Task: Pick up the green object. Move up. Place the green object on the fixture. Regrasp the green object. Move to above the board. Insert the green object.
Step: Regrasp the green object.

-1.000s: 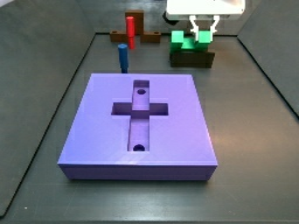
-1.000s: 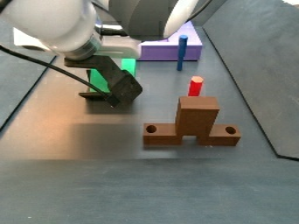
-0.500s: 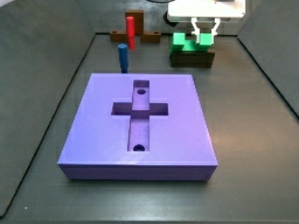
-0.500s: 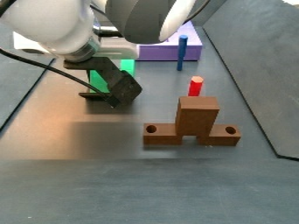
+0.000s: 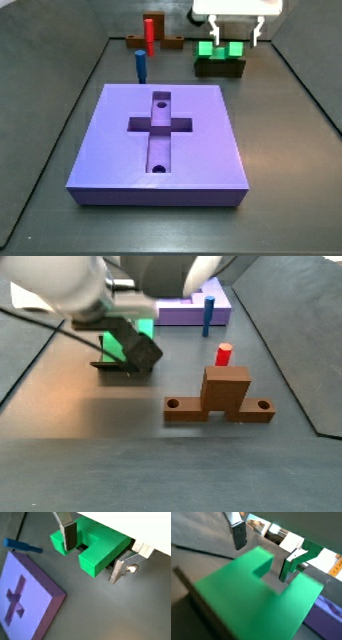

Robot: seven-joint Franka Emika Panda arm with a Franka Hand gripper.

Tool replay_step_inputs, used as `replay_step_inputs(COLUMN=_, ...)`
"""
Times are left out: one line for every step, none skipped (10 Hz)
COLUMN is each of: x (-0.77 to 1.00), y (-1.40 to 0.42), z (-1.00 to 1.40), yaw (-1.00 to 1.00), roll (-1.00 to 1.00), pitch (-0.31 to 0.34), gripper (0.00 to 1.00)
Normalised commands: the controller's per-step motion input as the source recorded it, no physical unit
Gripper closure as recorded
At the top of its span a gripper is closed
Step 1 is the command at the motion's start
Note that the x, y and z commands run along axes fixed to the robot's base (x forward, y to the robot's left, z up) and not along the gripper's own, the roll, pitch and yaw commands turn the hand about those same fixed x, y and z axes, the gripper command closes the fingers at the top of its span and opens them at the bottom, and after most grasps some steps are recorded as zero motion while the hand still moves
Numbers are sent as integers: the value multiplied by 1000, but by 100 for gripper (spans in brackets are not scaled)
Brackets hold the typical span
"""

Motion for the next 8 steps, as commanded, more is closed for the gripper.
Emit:
replay_step_inputs(x=-11, y=-49, z=457, yaw=294, roll=389, pitch=0, gripper=0)
replay_step_inputs(x=-31, y=-94, z=374, yaw=266, roll=560, pitch=0, gripper=0)
replay_step_inputs(x=-74, y=-129, z=160, yaw=240, roll=509, pitch=0, gripper=0)
replay_step_inputs(x=0, y=-234, z=83, yaw=254, roll=729, pitch=0, gripper=0)
replay_step_inputs(x=26, y=-266, z=131, yaw=197, roll=1000, pitch=246, gripper=0)
replay_step_inputs(x=11, y=-197, z=46, yaw=154, roll=1000, pitch=357, gripper=0)
replay_step_inputs(x=0, y=-180, z=89, yaw=146, roll=1000, pitch=389, gripper=0)
replay_step_inputs(x=0, y=-251, z=163, yaw=114, roll=1000, pitch=431, gripper=0)
